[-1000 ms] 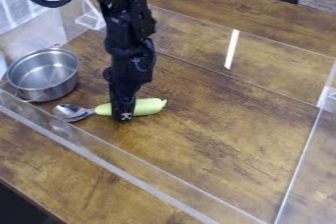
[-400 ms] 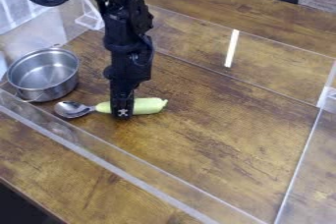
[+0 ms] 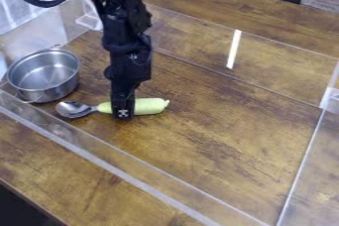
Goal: Move the green spoon to the right
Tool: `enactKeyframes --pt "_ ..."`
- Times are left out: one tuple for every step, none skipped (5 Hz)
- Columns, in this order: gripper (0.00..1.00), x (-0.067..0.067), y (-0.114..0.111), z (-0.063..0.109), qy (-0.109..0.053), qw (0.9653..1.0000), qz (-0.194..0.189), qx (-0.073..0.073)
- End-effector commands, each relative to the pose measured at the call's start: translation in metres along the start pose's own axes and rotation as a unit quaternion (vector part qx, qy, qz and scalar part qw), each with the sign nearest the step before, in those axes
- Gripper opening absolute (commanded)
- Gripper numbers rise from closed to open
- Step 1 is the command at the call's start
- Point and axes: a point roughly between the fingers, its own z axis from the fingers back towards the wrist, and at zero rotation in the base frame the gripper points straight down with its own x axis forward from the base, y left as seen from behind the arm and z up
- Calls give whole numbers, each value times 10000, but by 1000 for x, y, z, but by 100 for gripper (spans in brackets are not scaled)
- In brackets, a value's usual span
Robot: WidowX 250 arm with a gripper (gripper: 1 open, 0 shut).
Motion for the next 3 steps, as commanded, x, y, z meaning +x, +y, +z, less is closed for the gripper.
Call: enactKeyframes --pt "0 -5 10 18 -201 9986 379 317" --pt "0 -7 8 19 -219 9968 705 313" --pt "0 0 11 31 -197 9975 614 290"
